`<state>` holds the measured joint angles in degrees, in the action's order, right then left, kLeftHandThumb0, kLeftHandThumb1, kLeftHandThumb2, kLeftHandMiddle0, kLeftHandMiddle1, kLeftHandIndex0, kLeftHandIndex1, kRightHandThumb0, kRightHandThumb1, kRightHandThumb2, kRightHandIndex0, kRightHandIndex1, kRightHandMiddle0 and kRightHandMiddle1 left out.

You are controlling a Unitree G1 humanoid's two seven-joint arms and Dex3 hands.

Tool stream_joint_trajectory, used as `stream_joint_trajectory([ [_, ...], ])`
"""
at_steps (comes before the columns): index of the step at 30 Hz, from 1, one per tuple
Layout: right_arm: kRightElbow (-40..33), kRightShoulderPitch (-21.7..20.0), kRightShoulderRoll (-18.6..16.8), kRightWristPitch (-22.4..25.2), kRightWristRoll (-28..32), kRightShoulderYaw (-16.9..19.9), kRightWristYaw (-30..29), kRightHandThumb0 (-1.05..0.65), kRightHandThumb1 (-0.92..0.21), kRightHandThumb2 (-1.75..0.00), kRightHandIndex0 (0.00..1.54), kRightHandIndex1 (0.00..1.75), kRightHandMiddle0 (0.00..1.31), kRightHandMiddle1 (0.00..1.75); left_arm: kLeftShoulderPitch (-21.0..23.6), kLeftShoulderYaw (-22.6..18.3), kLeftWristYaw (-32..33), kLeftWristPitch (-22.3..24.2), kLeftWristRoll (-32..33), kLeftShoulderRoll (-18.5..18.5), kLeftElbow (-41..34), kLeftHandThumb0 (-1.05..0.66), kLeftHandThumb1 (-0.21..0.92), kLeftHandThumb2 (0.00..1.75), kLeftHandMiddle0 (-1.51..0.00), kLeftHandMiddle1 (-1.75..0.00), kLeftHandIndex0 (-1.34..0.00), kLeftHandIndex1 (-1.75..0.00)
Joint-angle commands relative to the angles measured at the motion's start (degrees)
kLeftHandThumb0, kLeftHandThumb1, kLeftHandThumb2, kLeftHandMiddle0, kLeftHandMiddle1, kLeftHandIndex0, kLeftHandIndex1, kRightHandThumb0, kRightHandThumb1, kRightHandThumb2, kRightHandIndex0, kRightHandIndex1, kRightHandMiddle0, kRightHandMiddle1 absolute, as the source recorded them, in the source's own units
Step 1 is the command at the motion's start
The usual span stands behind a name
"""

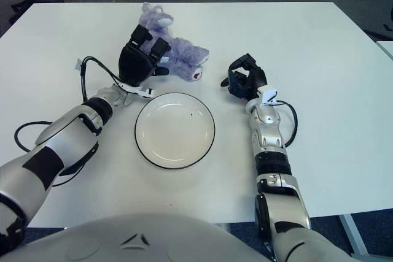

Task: Put the doll into the plate.

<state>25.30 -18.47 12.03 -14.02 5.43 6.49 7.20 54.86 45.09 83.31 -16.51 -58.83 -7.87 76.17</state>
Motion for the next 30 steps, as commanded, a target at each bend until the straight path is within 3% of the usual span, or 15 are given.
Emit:
stream_joint_trajectory([
  [1,2.21,2.54,-0.34,2.98,-1.29,-0.98,0.4,-0.38,-0.66,-0.86,0.9,1.75,0.36,1.75,0.89,0.4,-0.53,0.09,-0.12,-0.63,0.43,0.0,0.45,1.12,-0.52,-1.6,-0.38,-1.75],
  [26,3.63,2.0,-0.02,2.12,-1.13,-0.95,1.3,-0.38,-0.66,-0.86,0.9,1.75,0.36,1.75,0.63,0.64,-2.61,2.43,-0.25,-0.69,0.86,0.0,0.46,1.1,-0.54,-1.57,-0.37,-1.75],
  [29,3.69,2.0,0.04,2.02,-1.13,-0.96,1.48,-0.38,-0.66,-0.86,0.9,1.75,0.36,1.75,0.55,0.3,-4.32,4.59,0.08,-0.36,1.02,0.0,0.62,0.85,-0.43,-1.5,-0.36,-1.72],
  [30,3.71,2.0,0.05,1.99,-1.13,-0.96,1.52,-0.38,-0.66,-0.86,0.9,1.75,0.36,1.75,0.45,-0.2,-5.62,5.5,0.63,-0.07,1.05,0.0,0.73,0.66,-0.4,-1.45,-0.37,-1.67],
])
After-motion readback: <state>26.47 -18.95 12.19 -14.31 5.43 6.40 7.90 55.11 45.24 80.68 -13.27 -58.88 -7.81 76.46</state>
